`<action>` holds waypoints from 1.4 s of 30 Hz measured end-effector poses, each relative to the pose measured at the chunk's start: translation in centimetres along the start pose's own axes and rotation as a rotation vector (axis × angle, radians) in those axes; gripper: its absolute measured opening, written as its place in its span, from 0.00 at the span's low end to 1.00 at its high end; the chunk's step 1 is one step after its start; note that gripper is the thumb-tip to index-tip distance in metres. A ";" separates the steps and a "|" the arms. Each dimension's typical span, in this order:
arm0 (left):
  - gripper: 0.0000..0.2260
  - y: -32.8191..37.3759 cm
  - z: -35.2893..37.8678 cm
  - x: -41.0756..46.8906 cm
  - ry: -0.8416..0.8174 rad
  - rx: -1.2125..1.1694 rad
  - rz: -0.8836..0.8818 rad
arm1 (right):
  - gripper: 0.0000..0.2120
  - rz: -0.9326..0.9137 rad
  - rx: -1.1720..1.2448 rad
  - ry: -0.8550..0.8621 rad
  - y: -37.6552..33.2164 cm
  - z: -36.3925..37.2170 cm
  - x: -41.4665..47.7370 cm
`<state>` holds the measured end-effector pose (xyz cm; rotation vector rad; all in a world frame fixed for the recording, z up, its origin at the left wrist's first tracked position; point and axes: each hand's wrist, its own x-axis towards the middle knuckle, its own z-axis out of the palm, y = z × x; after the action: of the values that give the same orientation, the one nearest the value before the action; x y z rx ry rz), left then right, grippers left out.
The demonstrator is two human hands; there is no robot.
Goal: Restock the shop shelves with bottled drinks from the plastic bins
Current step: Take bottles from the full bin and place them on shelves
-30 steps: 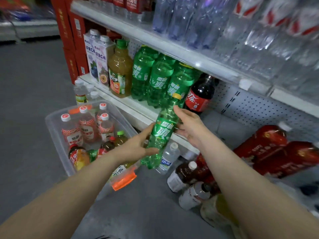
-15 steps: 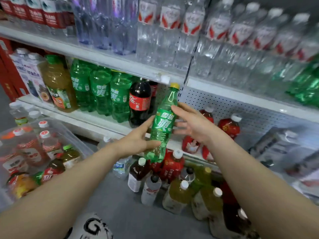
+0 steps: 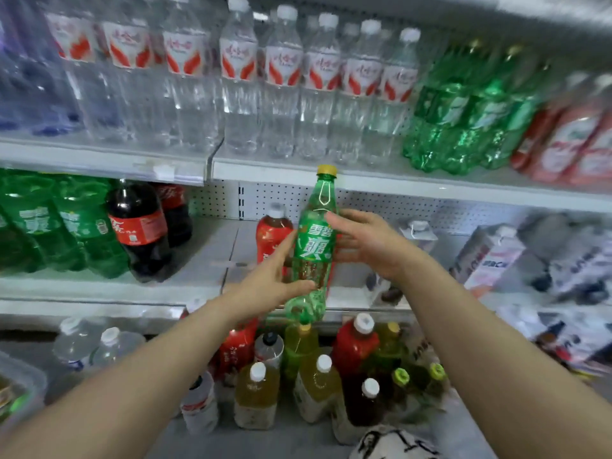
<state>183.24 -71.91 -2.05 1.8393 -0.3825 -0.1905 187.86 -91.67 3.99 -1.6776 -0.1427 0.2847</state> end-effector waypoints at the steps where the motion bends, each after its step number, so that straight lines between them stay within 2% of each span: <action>1: 0.41 0.4 1.0 0.8 -0.005 -0.005 0.014 | 0.25 -0.003 -0.007 0.013 0.0 -1.3 -0.4; 3: 0.40 1.5 3.7 2.7 -0.036 -0.014 0.034 | 0.26 -0.011 -0.028 0.043 0.0 -4.4 -1.3; 7: 0.35 3.3 8.3 6.1 -0.079 -0.055 0.099 | 0.17 0.006 -0.067 0.126 -0.4 -9.5 -3.0; 18: 0.41 11.0 18.9 15.7 -0.159 0.017 0.171 | 0.14 -0.088 -0.112 0.419 -3.2 -23.1 -5.8; 23: 0.38 13.2 21.6 19.5 -0.131 -0.049 0.178 | 0.13 -0.122 -0.121 0.482 -4.1 -27.5 -5.0; 28: 0.32 15.3 23.3 23.9 -0.031 -0.130 0.143 | 0.25 -0.168 -0.149 0.530 -6.1 -31.2 -2.7; 32: 0.27 16.8 23.9 27.0 0.036 -0.151 0.151 | 0.20 -0.189 -0.121 0.549 -7.9 -33.3 -1.0; 35: 0.27 18.1 24.1 28.8 0.050 -0.130 0.178 | 0.16 -0.227 -0.138 0.563 -9.0 -34.7 0.5; 37: 0.30 18.9 23.9 29.9 0.073 -0.062 0.207 | 0.19 -0.254 -0.170 0.577 -9.9 -35.2 1.3; 40: 0.35 19.7 23.6 31.6 0.099 -0.003 0.240 | 0.33 -0.290 -0.166 0.593 -10.8 -36.2 3.1; 42: 0.36 20.0 23.6 32.6 0.102 0.020 0.255 | 0.46 -0.332 -0.152 0.595 -10.9 -37.2 4.5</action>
<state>202.78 -109.84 11.98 1.7930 -0.5443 0.0825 203.02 -124.75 18.22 -1.7866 0.0061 -0.4845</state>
